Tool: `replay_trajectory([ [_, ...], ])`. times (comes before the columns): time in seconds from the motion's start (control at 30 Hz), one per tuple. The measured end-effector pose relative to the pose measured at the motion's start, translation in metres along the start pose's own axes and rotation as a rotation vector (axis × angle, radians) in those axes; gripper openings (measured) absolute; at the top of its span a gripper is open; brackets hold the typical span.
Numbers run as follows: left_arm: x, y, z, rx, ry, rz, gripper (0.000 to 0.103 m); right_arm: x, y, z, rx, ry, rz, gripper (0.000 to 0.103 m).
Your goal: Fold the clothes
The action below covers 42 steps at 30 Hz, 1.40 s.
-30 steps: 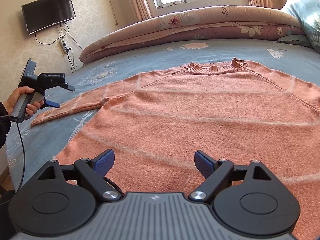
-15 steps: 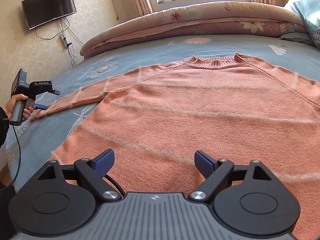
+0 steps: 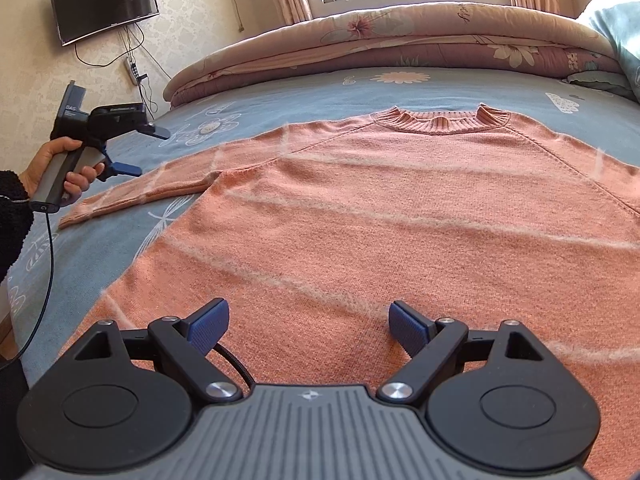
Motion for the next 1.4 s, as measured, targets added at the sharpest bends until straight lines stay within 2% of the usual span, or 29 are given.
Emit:
replay_trajectory([
  [0.1,0.008,-0.009,0.0,-0.019,-0.021,-0.044,0.101,0.0,0.0,-0.002,0.008,-0.006,0.0,0.09],
  [0.2,0.007,-0.018,0.003,-0.055,-0.031,-0.045,0.101,0.001,0.0,-0.006,0.016,-0.003,0.0,0.09],
  [0.27,-0.002,-0.022,0.007,-0.074,-0.044,-0.04,0.101,0.0,-0.001,-0.007,0.023,-0.001,-0.001,0.09],
  [0.37,-0.027,-0.021,0.018,-0.044,-0.069,-0.057,0.101,-0.004,-0.002,-0.006,0.024,-0.003,-0.009,0.09],
  [0.47,-0.056,-0.014,0.047,-0.047,-0.119,-0.049,0.101,-0.007,-0.003,-0.005,0.021,-0.008,-0.014,0.09],
  [0.57,-0.08,-0.004,0.083,-0.108,-0.116,-0.035,0.101,-0.009,-0.004,-0.002,0.019,-0.02,-0.019,0.09],
  [0.77,-0.087,0.02,0.146,-0.212,-0.137,-0.008,0.101,-0.004,-0.002,0.005,0.014,-0.029,-0.002,0.09],
  [0.8,-0.09,0.021,0.151,-0.209,-0.126,-0.031,0.101,-0.004,-0.001,0.006,0.009,-0.025,0.001,0.09],
  [0.83,-0.095,0.021,0.155,-0.216,-0.136,-0.056,0.101,-0.003,-0.001,0.007,0.002,-0.019,0.0,0.09],
  [0.97,-0.112,0.018,0.175,-0.291,-0.276,-0.097,0.101,-0.005,-0.001,0.01,-0.013,-0.012,-0.003,0.09],
  [1.03,-0.118,0.016,0.176,-0.328,-0.238,-0.109,0.101,-0.005,-0.001,0.011,-0.014,-0.014,-0.004,0.09],
  [1.13,-0.116,0.012,0.162,-0.28,-0.21,-0.127,0.101,-0.006,-0.001,0.012,-0.017,-0.016,-0.008,0.09],
  [1.27,-0.094,0.016,0.156,-0.248,-0.289,-0.067,0.101,-0.006,-0.001,0.012,-0.024,-0.001,-0.004,0.09],
  [1.4,-0.09,0.022,0.133,-0.211,-0.398,-0.057,0.1,-0.01,-0.003,0.012,-0.033,0.019,-0.009,0.09],
])
Point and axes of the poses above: each gripper's, at about its wrist camera, not at the fingertips, and x roughly the way its jaws point, z to its left, y to its underside, the point moved 8 cm from there along x, roughly the way its jaws point, and after that the axes turned 6 degrees about z, right-handed, at the moved point
